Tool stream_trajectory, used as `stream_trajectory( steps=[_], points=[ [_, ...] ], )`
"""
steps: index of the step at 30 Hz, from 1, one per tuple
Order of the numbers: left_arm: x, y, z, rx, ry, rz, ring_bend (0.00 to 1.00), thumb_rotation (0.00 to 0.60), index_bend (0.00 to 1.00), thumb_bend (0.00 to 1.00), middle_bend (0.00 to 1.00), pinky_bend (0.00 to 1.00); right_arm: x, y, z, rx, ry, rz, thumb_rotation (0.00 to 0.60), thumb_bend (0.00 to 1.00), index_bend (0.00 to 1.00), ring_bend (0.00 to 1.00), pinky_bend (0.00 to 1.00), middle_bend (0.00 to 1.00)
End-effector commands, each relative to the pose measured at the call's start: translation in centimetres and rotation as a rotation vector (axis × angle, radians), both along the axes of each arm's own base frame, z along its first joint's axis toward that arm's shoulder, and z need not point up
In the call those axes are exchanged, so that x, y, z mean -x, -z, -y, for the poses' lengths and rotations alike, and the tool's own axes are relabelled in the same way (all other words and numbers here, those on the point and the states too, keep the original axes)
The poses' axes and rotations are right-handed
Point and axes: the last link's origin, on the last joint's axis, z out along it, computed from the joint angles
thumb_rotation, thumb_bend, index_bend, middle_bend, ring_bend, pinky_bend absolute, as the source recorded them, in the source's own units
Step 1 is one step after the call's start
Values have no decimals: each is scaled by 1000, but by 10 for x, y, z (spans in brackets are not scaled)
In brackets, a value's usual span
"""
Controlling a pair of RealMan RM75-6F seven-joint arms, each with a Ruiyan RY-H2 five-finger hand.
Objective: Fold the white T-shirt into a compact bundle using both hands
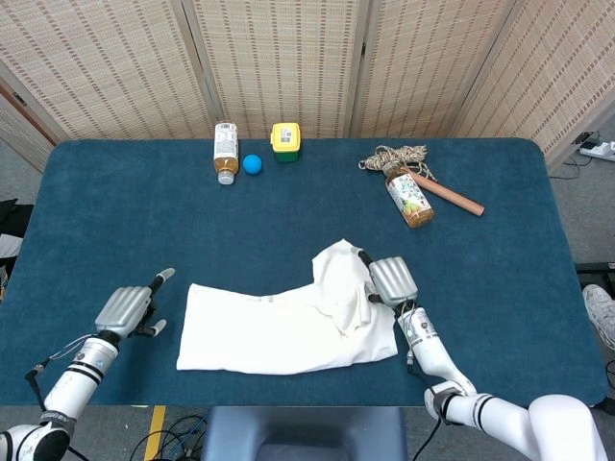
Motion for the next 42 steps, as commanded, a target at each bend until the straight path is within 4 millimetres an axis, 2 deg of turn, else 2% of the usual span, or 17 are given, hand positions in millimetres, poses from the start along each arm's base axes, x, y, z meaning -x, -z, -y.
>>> stream_trajectory(
  steps=[1,6,14,19,24,27,42],
  points=[
    [0,0,0,-2,-2,2,861,600,0,352,939,973,0,-4,3,-6,25,-4,600,275,30,983,1000,870],
    [0,0,-1,-4,-4,7,861,600,0,352,939,973,-4,-10,3,-7,25,19,600,218,0,981,1000,867],
    [1,-3,-3,-9,-9,15,861,600,0,352,939,973,7,-40,-8,-46,-44,-91,600,231,0,970,1000,860],
    [0,-3,-3,-10,-11,19,861,600,0,352,939,974,5,-53,-23,-73,-109,-105,600,240,25,969,1000,860],
    [-2,-4,-3,-13,-10,24,861,600,0,352,939,973,4,-55,-49,-131,-203,-105,600,279,226,969,1000,865],
    [-2,-5,-3,-13,-11,25,861,600,0,352,939,973,5,-51,-56,-158,-241,-119,600,297,302,969,1000,871],
    [2,-9,0,-17,-40,38,861,600,0,352,939,973,7,-38,-50,-175,-313,-178,600,398,463,971,1000,888]
  ],
)
